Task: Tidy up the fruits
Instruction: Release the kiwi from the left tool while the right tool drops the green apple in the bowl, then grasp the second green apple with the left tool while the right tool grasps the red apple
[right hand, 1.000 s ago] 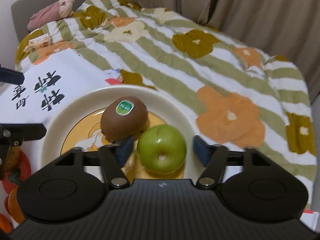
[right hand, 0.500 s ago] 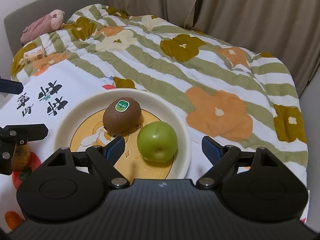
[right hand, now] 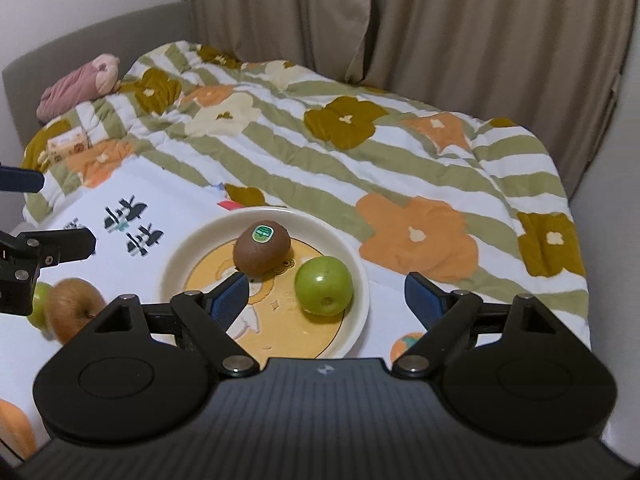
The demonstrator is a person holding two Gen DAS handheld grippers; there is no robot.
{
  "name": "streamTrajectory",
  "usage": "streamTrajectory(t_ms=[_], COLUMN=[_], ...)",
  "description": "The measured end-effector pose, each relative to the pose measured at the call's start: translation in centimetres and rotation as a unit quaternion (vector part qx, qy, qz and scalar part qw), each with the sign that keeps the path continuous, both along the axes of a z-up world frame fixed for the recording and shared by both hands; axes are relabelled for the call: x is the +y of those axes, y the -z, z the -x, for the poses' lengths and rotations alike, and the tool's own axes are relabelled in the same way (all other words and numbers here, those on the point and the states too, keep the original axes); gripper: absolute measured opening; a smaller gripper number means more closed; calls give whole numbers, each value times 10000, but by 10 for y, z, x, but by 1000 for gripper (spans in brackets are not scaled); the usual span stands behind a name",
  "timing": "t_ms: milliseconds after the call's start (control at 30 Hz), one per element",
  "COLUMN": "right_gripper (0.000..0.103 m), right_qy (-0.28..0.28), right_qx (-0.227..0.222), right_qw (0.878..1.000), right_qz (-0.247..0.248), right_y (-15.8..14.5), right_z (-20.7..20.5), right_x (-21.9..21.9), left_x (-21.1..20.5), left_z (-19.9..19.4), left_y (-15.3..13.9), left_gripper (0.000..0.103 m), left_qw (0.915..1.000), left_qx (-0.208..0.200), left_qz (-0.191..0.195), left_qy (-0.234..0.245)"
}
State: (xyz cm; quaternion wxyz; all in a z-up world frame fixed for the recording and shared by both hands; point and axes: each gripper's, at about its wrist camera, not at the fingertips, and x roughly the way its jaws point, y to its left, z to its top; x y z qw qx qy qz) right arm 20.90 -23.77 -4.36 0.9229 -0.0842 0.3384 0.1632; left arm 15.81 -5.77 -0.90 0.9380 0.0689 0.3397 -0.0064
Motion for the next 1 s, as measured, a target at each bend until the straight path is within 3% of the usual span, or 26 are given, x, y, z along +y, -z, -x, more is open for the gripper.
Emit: streamTrajectory(t_ms=[467, 767, 1000], right_gripper=[103, 103, 103], right_qy=[901, 1109, 1326], right_qx=[-191, -104, 68], right_qw=[9948, 9923, 9891], right_qz=[-441, -545, -637], right_y=[-54, -55, -38], right_z=[107, 146, 156], right_x=[24, 77, 119], left_x=[40, 86, 124], left_z=[91, 113, 113], left_y=[-25, -23, -2], left_gripper=[102, 102, 102], left_qw=[9984, 9975, 9958], left_qx=[-420, -471, -334], left_qz=[231, 111, -50], left_qy=[309, 509, 850])
